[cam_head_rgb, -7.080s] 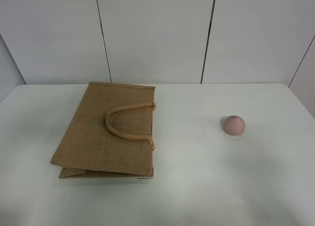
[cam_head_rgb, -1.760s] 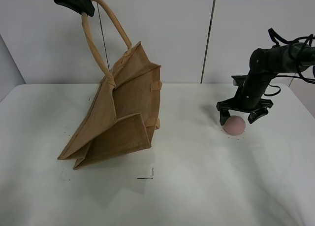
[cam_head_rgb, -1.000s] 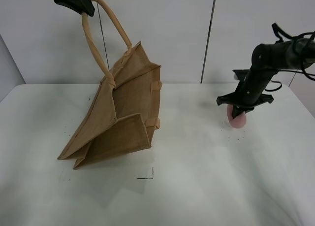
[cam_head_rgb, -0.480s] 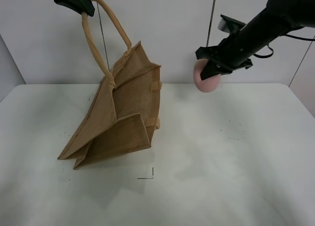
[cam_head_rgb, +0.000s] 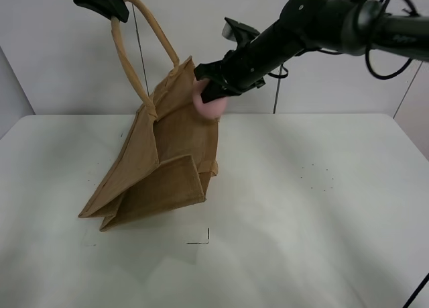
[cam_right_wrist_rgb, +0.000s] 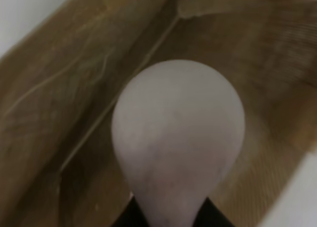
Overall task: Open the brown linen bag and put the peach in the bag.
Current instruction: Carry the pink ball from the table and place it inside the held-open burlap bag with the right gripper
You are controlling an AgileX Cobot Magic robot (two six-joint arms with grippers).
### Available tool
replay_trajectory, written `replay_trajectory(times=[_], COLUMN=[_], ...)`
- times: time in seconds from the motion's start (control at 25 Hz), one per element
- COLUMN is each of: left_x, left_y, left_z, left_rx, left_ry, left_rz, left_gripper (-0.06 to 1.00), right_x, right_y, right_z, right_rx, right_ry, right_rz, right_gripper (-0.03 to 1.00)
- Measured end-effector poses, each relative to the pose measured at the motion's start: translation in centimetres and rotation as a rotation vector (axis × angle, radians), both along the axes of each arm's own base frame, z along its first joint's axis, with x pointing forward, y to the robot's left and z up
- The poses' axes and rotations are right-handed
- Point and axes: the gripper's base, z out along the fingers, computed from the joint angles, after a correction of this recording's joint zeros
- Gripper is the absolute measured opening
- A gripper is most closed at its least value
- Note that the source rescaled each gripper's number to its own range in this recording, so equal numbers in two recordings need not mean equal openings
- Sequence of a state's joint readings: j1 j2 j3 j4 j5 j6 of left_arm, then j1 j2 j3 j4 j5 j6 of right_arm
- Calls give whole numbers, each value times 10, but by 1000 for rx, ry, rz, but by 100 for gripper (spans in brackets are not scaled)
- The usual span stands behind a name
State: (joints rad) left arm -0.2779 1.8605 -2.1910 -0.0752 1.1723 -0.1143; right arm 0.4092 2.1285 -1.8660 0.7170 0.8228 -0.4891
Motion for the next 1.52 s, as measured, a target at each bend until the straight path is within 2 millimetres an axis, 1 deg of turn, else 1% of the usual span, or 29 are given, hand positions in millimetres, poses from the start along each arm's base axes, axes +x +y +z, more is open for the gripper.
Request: replay_trajectory(times=[0.08,0.24,0.4,0.52,0.64,0.84,0.88,0.92,1.0,1.04,1.12,1.16,1.2,1.24,1.32,1.44,1.52], left_x=[0,0,1,2,2,2,2,2,2,2,2,2,2,2,2,2,2], left_y=[0,0,0,-1,-1,-1,-1,-1,-1,-1,-1,-1,-1,-1,-1,-1,-1], left_z=[0,-2,-9,-9,-9,-10,-10,-10,-10,-10,-10,-10,-10,-10,-10,-10,-10], left_rx=[0,2,8,9,9,9,9,9,9,9,9,9,9,8,8,9,10], left_ry=[0,8,31,33,33,34,34,34,34,34,34,34,34,34,34,34,34], left_rz=[0,0,0,0,0,0,0,0,0,0,0,0,0,-1,-1,-2,-3], left_gripper=[0,0,0,0,0,0,0,0,0,0,0,0,0,0,0,0,0], right_x=[10,21,16,11,11,20,20,20,20,19,17,17,16,16,15,13,13], right_y=[8,24,46,64,73,73,73,73,73,73,73,73,73,73,73,70,64], right_z=[-17,-41,-66,-85,-96,-101,-100,-101,-101,-101,-102,-102,-102,-103,-103,-100,-90], right_rx=[24,77,63,48,43,48,48,48,47,47,44,43,40,37,23,-16,-53], right_ry=[14,34,47,42,20,-33,-38,-38,-32,-26,-12,-10,-8,-4,9,45,74], right_rz=[34,66,115,122,97,29,24,23,29,35,50,54,57,59,63,94,112], right_gripper=[0,0,0,0,0,0,2,5,19,32,64,76,86,92,97,99,100])
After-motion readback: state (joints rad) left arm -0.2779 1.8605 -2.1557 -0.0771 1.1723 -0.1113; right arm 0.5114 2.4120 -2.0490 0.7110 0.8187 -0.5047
